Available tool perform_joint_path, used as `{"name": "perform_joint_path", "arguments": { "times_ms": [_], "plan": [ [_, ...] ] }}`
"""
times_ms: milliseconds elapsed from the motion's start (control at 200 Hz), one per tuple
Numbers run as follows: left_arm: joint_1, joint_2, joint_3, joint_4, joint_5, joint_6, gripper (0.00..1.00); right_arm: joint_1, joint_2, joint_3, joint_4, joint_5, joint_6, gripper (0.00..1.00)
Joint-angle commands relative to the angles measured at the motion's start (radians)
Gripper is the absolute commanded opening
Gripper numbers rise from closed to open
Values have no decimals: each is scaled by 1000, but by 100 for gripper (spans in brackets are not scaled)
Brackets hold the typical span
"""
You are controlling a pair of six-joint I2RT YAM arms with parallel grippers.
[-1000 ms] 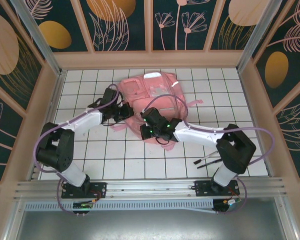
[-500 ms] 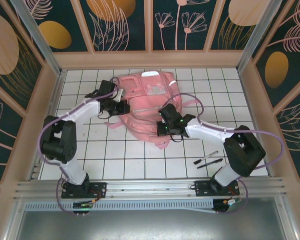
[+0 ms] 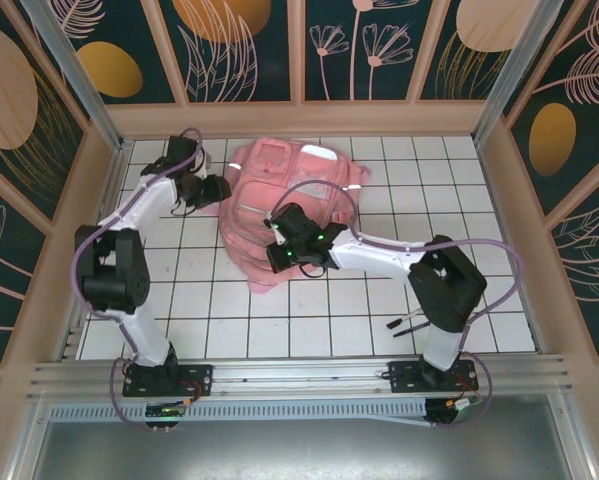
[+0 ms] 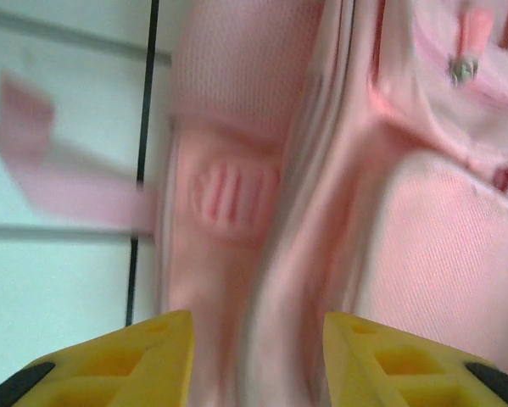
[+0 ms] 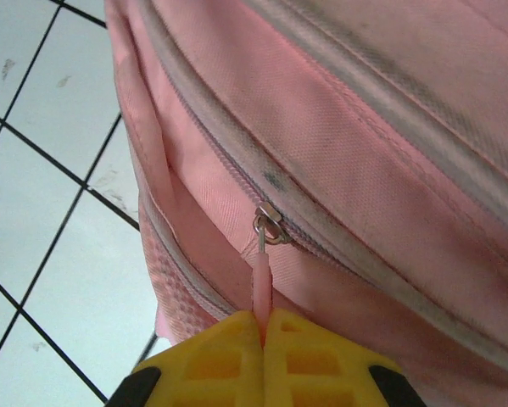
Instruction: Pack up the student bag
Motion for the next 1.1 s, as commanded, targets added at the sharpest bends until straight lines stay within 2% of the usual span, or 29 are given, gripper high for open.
{"name": "perform_joint_path", "arguments": {
  "times_ms": [0, 145, 365, 515, 601, 641, 751, 781, 896, 1096],
  "plan": [
    [-16, -135, -183, 8, 24, -130, 44, 23, 27, 54, 62, -49, -26, 0],
    [-51, -212, -295, 90, -11, -226, 45, 42, 41, 43, 97, -78, -34, 0],
    [-141, -180, -308, 154, -63, -334, 47, 73, 25, 28, 129, -77, -25, 0],
    [-160, -142, -358, 205, -91, -425, 46, 74, 13, 5, 140, -69, -1, 0],
    [-164, -145, -371, 222, -124, -448, 41, 73, 22, -8, 128, -49, 2, 0],
    [-163, -147, -370, 226, -129, -453, 35, 72, 30, -10, 116, -35, 4, 0],
    [-163, -164, -370, 224, -124, -461, 0, 70, 57, -10, 99, -16, 25, 0],
    [-163, -174, -371, 230, -115, -468, 0, 71, 66, -5, 94, -19, 28, 0],
    [-163, -215, -403, 255, -73, -484, 0, 68, 101, 31, 74, -6, 43, 15],
    [-164, -253, -408, 253, 6, -499, 0, 63, 138, 93, 51, 60, 81, 29]
  ]
}}
